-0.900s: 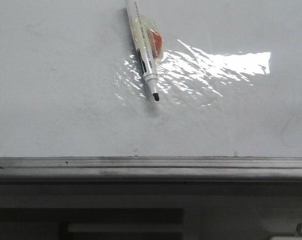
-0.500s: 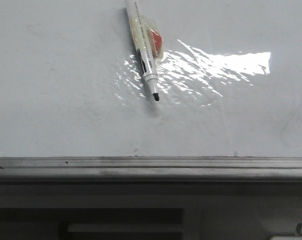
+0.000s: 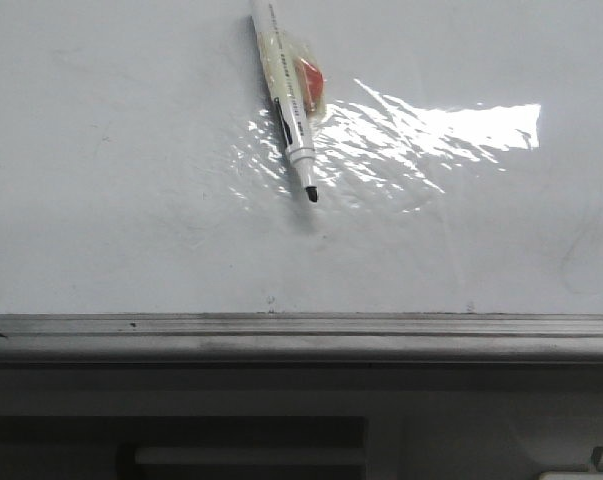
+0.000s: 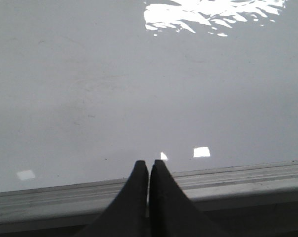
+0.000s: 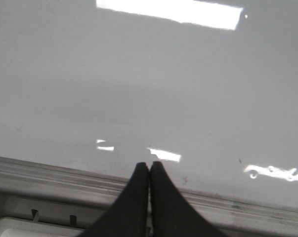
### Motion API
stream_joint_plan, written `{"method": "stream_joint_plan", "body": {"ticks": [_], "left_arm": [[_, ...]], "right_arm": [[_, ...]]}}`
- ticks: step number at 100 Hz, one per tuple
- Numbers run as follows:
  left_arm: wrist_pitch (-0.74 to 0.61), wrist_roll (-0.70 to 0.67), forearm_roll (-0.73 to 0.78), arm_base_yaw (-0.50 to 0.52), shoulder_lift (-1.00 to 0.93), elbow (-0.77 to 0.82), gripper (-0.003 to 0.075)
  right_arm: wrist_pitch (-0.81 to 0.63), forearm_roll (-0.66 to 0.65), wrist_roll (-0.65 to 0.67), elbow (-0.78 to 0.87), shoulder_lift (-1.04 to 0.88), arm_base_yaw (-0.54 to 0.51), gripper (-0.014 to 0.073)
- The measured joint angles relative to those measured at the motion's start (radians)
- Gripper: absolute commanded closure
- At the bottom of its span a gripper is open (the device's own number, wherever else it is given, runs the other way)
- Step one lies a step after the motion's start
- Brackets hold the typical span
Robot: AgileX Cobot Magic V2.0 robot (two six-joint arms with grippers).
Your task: Write number 9 on whiteboard
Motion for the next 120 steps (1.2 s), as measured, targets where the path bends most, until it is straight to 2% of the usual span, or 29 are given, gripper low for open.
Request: {"method": "stream_joint_plan", "body": {"ticks": [16, 26, 36, 58, 64, 69, 76, 80, 88, 99, 104, 111, 115, 120], "left_arm": [[0.000, 0.000, -0.005, 0.000, 0.000, 0.000, 0.0741], [-0.009, 0.000, -0.086, 0.000, 0.000, 0.001, 0.0741], [-0.047, 0.000, -0.310, 0.000, 0.000, 0.001, 0.0741], [-0.186, -0.003, -0.794, 0.000, 0.000, 0.000, 0.0741], [-0.209, -0.003, -0.933, 0.000, 0.000, 0.000, 0.0741], [-0.215, -0.002, -0.989, 0.000, 0.000, 0.000, 0.0741], [-0.175, 0.033, -0.981, 0.000, 0.000, -0.005, 0.0741], [-0.110, 0.055, -0.942, 0.000, 0.000, -0.025, 0.0741], [0.041, 0.084, -0.801, 0.000, 0.045, -0.108, 0.0741], [0.173, 0.099, -0.618, 0.000, 0.188, -0.270, 0.0726], [0.228, 0.100, -0.554, 0.000, 0.274, -0.343, 0.0677], [0.307, 0.101, -0.498, 0.000, 0.401, -0.441, 0.0554], [0.345, 0.103, -0.485, 0.000, 0.474, -0.490, 0.0456], [0.384, 0.106, -0.483, -0.002, 0.560, -0.547, 0.0389]], "right_arm": [[-0.065, 0.020, 0.000, 0.000, 0.000, 0.000, 0.0635], [-0.173, 0.164, 0.011, 0.000, 0.000, 0.000, 0.0635], [-0.245, 0.314, 0.018, 0.000, 0.000, 0.000, 0.0635], [-0.287, 0.627, 0.024, 0.000, 0.000, 0.000, 0.0635], [-0.290, 0.674, 0.026, -0.002, 0.000, 0.000, 0.0635], [-0.271, 0.691, 0.026, -0.020, 0.000, 0.000, 0.0635], [-0.220, 0.695, 0.015, -0.075, 0.000, -0.002, 0.0635], [-0.184, 0.683, 0.003, -0.120, 0.000, -0.002, 0.0635], [-0.057, 0.634, -0.029, -0.216, 0.010, -0.002, 0.0634], [0.155, 0.516, -0.051, -0.352, 0.095, -0.002, 0.0598], [0.231, 0.466, -0.053, -0.402, 0.144, -0.002, 0.0535], [0.289, 0.424, -0.055, -0.456, 0.197, 0.007, 0.0431], [0.303, 0.412, -0.055, -0.484, 0.221, 0.013, 0.0377], [0.314, 0.408, -0.055, -0.512, 0.244, 0.021, 0.0314]]}}
